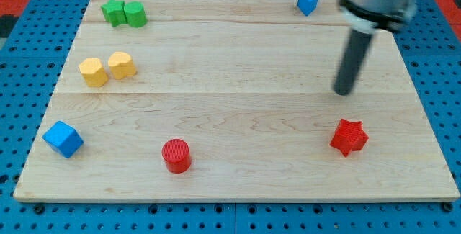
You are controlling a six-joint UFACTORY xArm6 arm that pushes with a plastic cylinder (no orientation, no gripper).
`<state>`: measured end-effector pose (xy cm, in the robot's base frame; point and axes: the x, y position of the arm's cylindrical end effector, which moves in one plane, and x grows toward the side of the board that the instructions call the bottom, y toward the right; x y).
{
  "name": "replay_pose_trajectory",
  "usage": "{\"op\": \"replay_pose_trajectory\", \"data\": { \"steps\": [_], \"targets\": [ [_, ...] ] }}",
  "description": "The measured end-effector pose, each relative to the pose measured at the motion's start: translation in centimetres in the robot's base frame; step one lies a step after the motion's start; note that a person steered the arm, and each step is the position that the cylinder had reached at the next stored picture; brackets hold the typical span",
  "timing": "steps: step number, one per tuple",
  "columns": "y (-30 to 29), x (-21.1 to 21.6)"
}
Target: Move the red star into the red circle
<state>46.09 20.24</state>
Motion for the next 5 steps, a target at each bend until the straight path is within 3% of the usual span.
{"op": "replay_pose_trajectory", "data": {
  "steps": [1,2,3,5],
  "targets": [
    [0.0,4.0],
    [-7.0,8.9],
    [-3.4,7.9],
    [-9.2,13.0]
  ]
}}
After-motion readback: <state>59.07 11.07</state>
